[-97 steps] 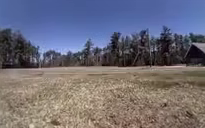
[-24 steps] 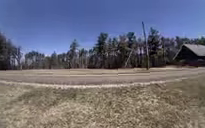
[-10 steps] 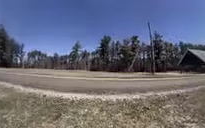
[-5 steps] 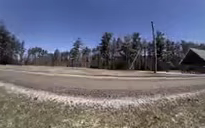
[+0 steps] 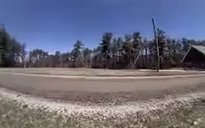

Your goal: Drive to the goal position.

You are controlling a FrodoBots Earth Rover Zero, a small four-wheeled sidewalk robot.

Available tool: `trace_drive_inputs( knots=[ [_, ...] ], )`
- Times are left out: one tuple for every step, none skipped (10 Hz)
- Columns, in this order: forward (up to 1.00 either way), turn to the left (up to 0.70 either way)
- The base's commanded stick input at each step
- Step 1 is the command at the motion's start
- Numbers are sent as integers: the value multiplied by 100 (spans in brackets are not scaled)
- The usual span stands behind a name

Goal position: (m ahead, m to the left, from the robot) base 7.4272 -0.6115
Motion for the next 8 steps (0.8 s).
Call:
trace_drive_inputs(
  knots=[
    [70,0],
    [70,0],
    [70,0],
    [70,0],
    [70,0],
    [70,0],
    [70,0],
    [70,0]
  ],
)
